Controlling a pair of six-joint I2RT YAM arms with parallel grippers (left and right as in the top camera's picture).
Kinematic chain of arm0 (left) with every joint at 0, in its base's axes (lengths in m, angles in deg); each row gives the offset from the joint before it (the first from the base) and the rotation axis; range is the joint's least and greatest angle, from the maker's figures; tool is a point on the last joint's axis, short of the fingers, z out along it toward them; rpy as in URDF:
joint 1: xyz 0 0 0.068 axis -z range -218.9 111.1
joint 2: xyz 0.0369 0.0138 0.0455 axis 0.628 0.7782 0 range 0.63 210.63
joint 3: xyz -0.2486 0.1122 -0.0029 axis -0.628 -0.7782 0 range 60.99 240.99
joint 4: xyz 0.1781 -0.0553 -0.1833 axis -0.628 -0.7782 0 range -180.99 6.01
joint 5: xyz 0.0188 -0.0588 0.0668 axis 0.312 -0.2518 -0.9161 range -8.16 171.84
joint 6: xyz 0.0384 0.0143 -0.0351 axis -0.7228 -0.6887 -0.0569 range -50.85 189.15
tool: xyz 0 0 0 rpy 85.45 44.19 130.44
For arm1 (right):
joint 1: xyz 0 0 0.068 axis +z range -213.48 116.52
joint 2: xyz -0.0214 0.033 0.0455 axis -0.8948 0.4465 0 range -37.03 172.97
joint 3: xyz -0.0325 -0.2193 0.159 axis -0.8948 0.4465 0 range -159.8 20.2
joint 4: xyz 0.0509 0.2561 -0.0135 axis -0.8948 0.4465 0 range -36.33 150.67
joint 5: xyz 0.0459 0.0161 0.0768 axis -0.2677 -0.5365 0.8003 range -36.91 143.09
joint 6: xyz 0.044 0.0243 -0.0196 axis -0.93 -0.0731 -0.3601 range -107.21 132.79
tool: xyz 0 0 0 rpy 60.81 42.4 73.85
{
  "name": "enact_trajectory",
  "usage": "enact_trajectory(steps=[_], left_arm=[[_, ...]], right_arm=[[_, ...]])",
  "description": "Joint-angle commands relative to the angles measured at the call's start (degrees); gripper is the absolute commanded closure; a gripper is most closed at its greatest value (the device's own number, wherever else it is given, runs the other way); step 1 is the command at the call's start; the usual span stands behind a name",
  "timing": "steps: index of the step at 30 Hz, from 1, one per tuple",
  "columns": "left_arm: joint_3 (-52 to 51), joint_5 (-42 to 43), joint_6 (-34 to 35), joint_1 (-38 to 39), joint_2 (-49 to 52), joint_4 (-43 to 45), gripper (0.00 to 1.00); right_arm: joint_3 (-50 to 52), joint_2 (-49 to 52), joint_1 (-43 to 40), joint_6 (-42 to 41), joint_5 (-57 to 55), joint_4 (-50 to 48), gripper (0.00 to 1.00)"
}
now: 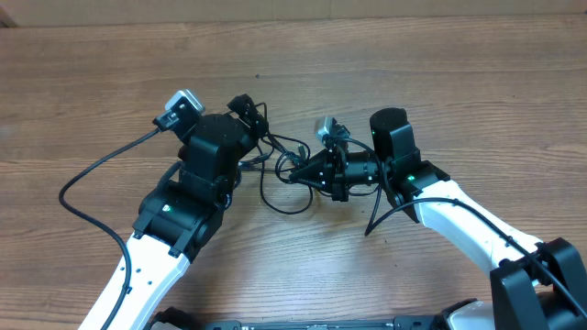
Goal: Untangle cables
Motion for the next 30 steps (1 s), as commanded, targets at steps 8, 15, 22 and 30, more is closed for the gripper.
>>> enact_trajectory(steps=[8,15,22,30], left_arm=[[0.46,2.38,-14.49,-5.07,0.76,-1.33,0.0],[0.46,30.27,-14.49,-14.25,0.94,-1.57,0.0],[0.46,54.93,-15.91,-17.55,1.66,-2.84,0.0],[0.46,61.77,-2.69,-17.55,1.66,-3.08,0.05]], right_arm=[[-0.57,0.11,-0.13,2.95,20.76,-0.59,0.96],[-0.57,0.11,-0.63,2.93,29.2,-3.41,0.96],[-0.57,0.11,-0.63,2.91,29.18,-6.38,0.96],[-0.57,0.11,-0.63,2.89,29.14,-6.38,0.96]])
